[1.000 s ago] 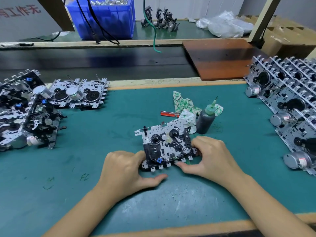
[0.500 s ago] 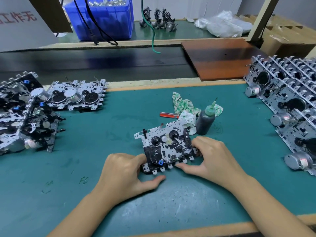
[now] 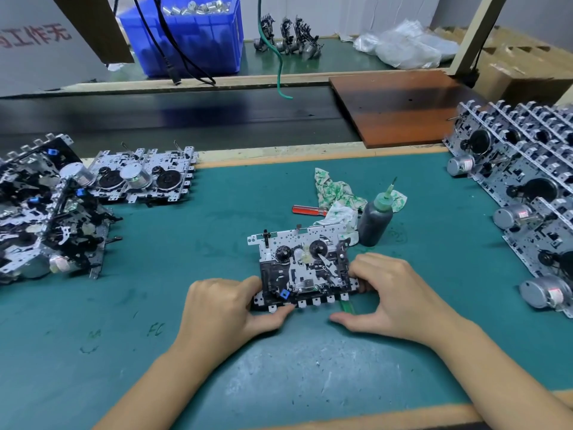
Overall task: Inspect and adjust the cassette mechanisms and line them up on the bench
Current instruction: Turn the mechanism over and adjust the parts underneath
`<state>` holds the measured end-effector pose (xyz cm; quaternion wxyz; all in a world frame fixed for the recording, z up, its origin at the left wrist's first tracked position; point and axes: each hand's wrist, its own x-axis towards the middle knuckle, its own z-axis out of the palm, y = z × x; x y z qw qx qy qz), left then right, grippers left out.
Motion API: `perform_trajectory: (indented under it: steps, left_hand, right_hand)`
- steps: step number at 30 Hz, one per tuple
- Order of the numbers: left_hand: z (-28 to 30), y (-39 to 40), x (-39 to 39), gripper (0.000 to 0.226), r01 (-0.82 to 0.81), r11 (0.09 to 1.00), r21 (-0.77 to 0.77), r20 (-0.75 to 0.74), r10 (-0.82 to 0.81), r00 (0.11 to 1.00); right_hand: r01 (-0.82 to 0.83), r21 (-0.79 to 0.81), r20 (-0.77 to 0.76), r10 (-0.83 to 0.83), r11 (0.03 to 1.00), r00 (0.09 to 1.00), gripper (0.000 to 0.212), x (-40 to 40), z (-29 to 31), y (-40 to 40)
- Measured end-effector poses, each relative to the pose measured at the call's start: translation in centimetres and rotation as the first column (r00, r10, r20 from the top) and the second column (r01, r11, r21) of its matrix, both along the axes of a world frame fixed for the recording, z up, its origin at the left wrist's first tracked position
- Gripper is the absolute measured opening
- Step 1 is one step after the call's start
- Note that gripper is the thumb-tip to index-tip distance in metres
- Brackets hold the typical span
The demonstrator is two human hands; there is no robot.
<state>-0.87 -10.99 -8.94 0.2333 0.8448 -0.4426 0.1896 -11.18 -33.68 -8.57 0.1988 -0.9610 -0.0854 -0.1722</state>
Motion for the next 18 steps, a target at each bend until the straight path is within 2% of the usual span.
perform_trajectory:
  steps: [5, 11, 14, 18]
  left_hand:
    - [0.06, 0.4, -0.08, 0.057, 0.052, 0.995, 0.081, -0.014, -0.051, 0.999]
    - [0.01, 0.22, -0.04, 0.05, -0.063, 0.997, 0.053, 0.062, 0.06, 0.996]
    - [0.01, 0.3, 0.21, 0.061, -0.015, 0.999, 0.03, 0.073, 0.013, 0.997]
    - [0.12, 0.33, 0.36, 0.068, 0.084, 0.995, 0.053, -0.004, -0.084, 0.996]
  right_hand:
    - [0.085, -0.019, -0.001, -0.085, 0.996, 0.996, 0.048, 0.07, -0.1, 0.37]
    - [-0.018, -0.003, -0.012, 0.018, 1.0, 1.0, 0.048, -0.1, 0.15, 0.19]
    - [-0.001, 0.015, -0.013, 0.002, 1.0, 1.0, 0.051, 0.02, 0.24, 0.28]
    - [0.056, 0.0, 0.002, -0.056, 0.998, 0.998, 0.047, -0.06, 0.12, 0.51]
